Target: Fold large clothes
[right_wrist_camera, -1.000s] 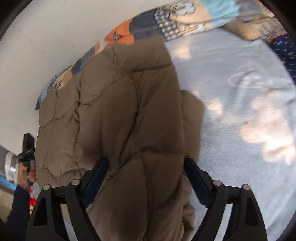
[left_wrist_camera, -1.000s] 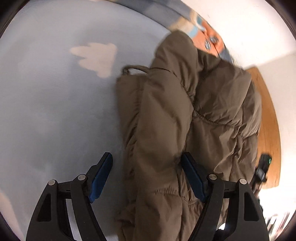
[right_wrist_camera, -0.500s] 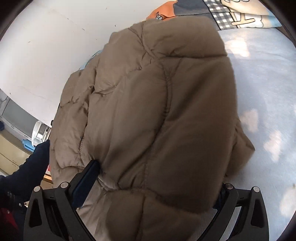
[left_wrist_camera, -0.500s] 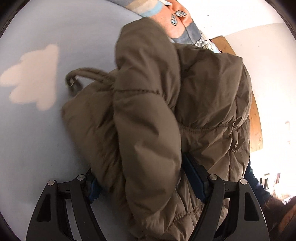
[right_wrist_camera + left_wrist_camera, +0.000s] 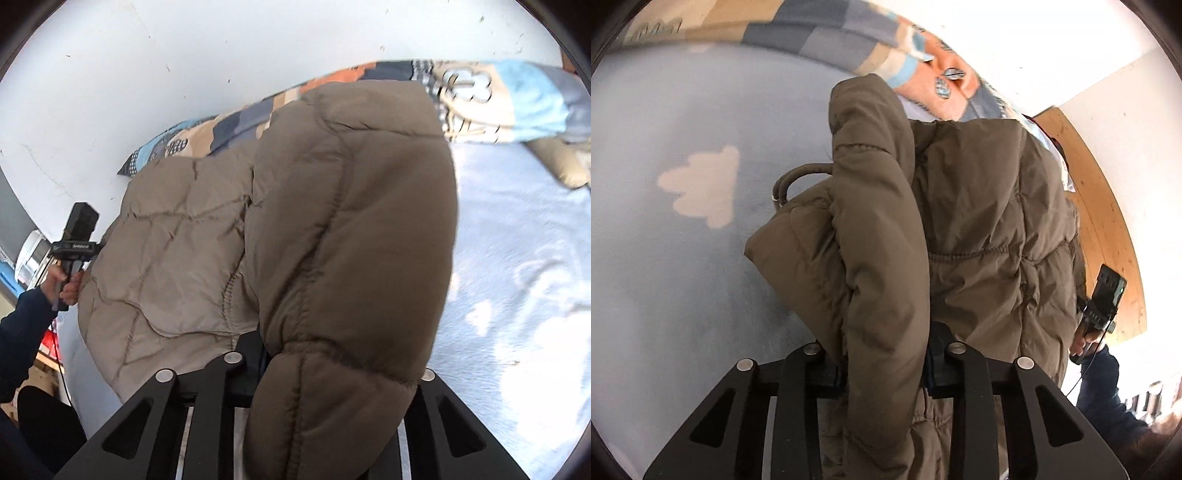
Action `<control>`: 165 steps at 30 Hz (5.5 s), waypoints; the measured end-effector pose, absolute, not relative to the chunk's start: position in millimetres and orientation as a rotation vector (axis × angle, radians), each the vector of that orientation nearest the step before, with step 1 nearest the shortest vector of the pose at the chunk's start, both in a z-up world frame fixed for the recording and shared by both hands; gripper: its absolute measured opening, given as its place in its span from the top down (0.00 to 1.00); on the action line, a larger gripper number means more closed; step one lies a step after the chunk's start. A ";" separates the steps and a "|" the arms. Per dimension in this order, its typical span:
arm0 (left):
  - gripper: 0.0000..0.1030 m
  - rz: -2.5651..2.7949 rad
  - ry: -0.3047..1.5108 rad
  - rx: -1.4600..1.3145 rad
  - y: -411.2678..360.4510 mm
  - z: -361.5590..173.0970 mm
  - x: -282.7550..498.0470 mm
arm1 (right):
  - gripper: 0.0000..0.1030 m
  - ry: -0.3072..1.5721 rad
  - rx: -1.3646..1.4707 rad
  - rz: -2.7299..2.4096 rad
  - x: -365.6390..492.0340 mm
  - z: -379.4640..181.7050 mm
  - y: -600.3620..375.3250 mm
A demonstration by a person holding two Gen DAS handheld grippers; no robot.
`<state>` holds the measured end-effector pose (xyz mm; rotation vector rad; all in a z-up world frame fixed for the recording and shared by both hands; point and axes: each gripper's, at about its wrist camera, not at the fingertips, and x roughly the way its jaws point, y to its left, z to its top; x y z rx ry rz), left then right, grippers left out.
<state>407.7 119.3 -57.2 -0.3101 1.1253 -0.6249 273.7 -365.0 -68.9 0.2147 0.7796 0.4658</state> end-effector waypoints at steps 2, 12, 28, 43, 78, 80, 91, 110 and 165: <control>0.73 -0.624 1.109 -0.314 117.8 -44.5 395.5 | 0.82 0.756 0.217 0.463 261.2 -55.1 -370.0; 0.73 -0.647 1.077 -0.292 136.9 0.0 332.1 | 0.83 0.702 0.163 0.486 210.8 8.1 -373.4; 0.73 -0.644 1.160 -0.370 145.2 -45.1 262.2 | 0.84 0.813 0.156 0.438 149.6 -32.6 -358.9; 0.41 -0.431 1.130 -0.473 206.5 -54.1 242.6 | 0.35 0.873 0.273 0.186 120.3 -30.5 -400.2; 0.13 -0.287 1.040 0.052 17.2 -48.9 221.5 | 0.29 1.007 0.101 0.029 208.9 -102.2 -245.3; 0.11 -0.280 1.032 0.059 16.7 -52.0 223.9 | 0.29 1.002 0.101 0.025 208.2 -102.2 -245.0; 0.06 -0.221 0.910 0.055 21.9 -46.7 201.7 | 0.29 0.881 0.182 -0.004 172.3 -79.3 -238.9; 0.06 -0.159 0.892 0.086 18.5 -28.7 66.0 | 0.27 0.908 0.028 0.039 77.3 -80.1 -192.2; 0.00 0.124 0.677 0.098 47.4 43.4 13.8 | 0.18 0.712 0.077 0.045 3.4 -46.4 -188.4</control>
